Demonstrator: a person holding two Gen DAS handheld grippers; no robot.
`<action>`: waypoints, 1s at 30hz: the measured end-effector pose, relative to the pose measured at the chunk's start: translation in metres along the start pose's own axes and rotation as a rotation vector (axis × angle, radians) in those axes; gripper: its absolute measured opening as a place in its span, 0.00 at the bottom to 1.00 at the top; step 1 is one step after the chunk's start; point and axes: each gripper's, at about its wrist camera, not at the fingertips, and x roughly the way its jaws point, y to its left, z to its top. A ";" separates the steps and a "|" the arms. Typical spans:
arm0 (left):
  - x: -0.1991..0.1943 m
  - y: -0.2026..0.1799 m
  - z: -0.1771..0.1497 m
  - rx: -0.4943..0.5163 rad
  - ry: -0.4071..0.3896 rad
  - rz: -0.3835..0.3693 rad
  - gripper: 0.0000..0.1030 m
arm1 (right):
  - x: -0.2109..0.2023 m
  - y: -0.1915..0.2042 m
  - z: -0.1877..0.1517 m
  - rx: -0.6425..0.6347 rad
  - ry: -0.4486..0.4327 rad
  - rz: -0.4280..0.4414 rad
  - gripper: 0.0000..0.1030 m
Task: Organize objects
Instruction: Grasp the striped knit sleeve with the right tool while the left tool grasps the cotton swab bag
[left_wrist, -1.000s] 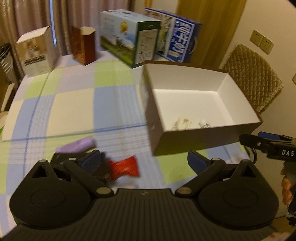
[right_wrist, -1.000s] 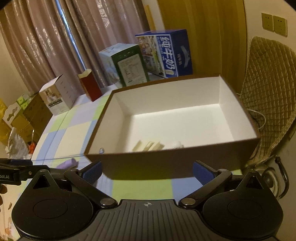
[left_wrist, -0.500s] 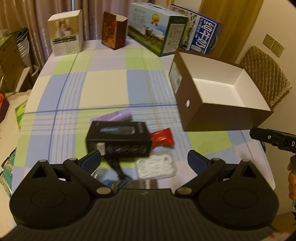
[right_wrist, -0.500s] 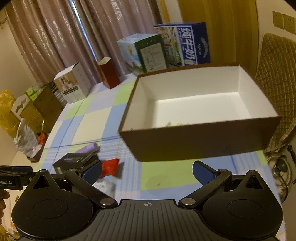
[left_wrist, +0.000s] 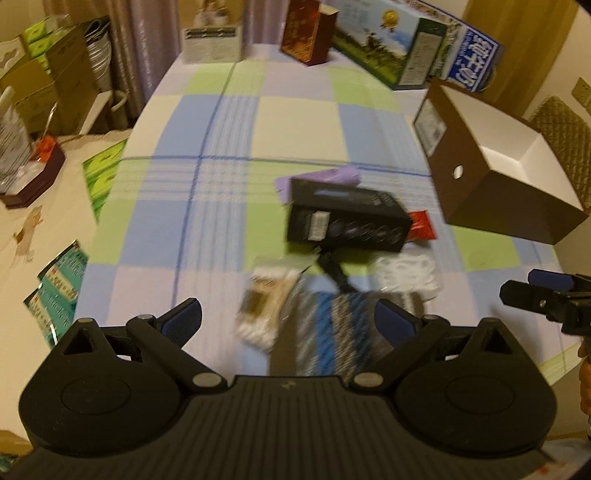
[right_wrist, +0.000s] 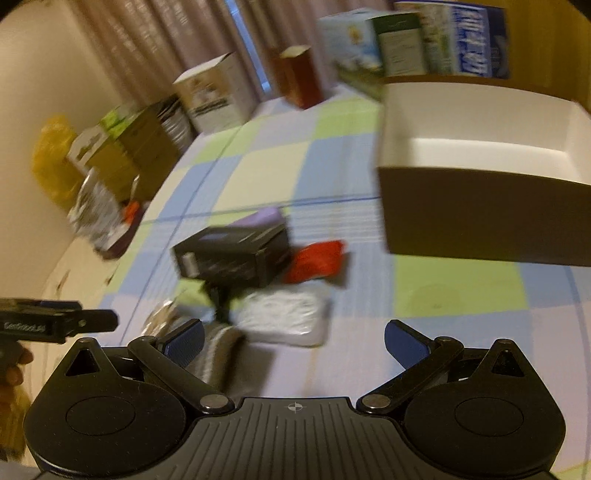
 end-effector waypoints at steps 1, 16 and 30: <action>0.000 0.004 -0.002 -0.006 0.003 0.005 0.96 | 0.005 0.006 -0.002 -0.014 0.008 0.008 0.98; 0.007 0.046 -0.025 -0.061 0.036 0.022 0.95 | 0.070 0.046 -0.022 -0.050 0.128 0.082 0.92; 0.027 0.058 -0.025 -0.050 0.050 -0.007 0.95 | 0.066 0.046 -0.021 0.004 0.061 0.144 0.09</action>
